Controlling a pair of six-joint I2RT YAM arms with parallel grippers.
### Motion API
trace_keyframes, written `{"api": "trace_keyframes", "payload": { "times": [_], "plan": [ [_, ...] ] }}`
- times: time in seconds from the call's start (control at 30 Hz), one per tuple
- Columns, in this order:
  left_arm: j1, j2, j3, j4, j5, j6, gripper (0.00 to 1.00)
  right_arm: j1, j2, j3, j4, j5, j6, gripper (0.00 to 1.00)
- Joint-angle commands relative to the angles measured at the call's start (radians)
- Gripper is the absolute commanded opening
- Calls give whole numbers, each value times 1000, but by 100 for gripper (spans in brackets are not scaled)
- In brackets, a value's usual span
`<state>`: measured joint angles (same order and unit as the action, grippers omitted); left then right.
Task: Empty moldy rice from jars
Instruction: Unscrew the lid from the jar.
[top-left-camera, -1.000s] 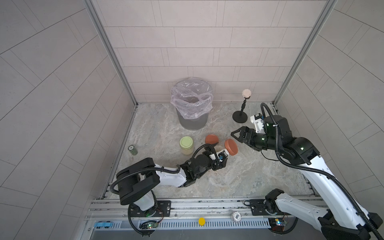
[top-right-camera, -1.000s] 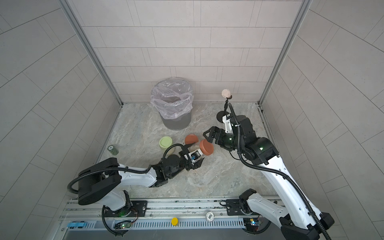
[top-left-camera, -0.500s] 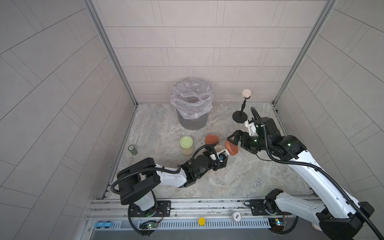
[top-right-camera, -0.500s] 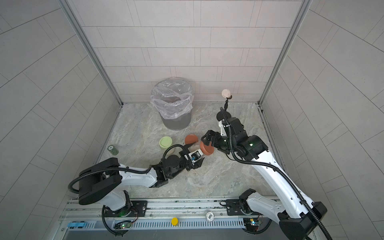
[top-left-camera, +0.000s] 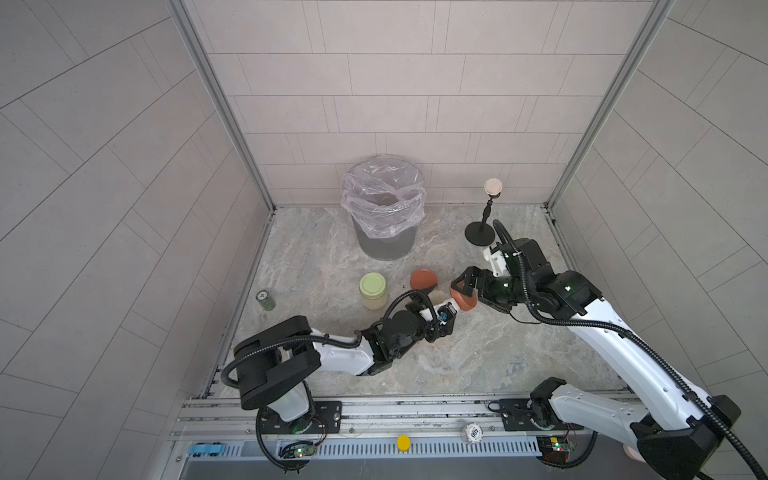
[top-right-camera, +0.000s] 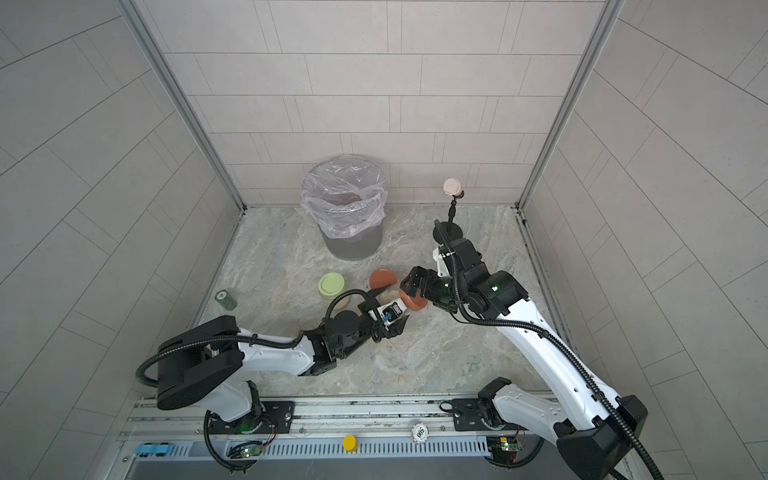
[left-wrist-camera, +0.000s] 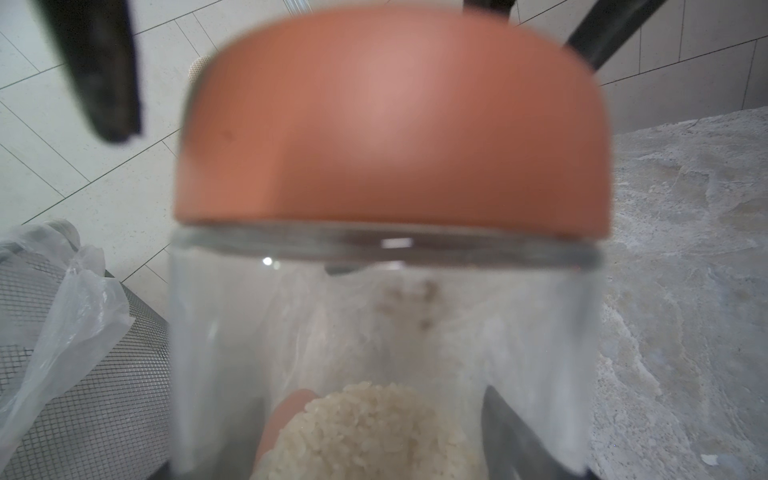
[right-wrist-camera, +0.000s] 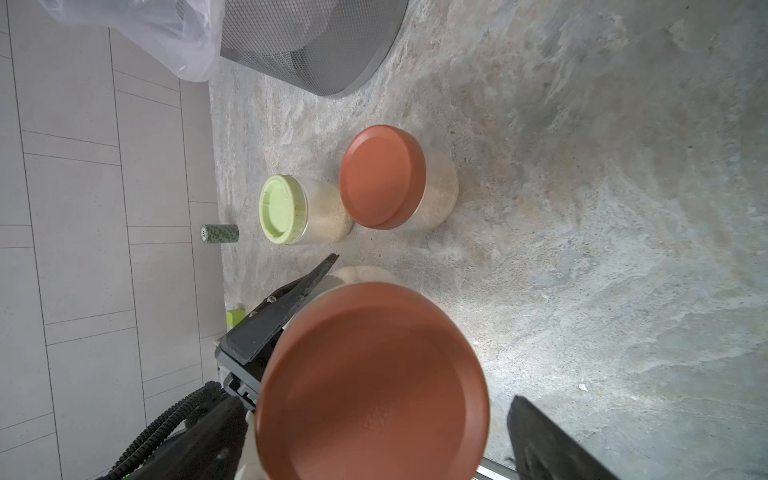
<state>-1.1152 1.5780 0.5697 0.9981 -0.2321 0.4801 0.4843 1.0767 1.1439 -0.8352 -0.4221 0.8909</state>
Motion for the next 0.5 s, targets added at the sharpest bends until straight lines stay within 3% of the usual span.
{"api": "trace_keyframes", "payload": {
  "times": [0.0, 0.27, 0.47],
  "plan": [
    [-8, -45, 27, 127, -5, 22, 0, 8, 4, -3, 1, -15, 0, 99],
    [-13, -46, 25, 125, -8, 22, 0, 13, 15, -4, 8, -29, -22, 97],
    [-12, -58, 19, 128, -8, 15, 0, 12, 15, 4, 11, -29, -54, 87]
  ]
}}
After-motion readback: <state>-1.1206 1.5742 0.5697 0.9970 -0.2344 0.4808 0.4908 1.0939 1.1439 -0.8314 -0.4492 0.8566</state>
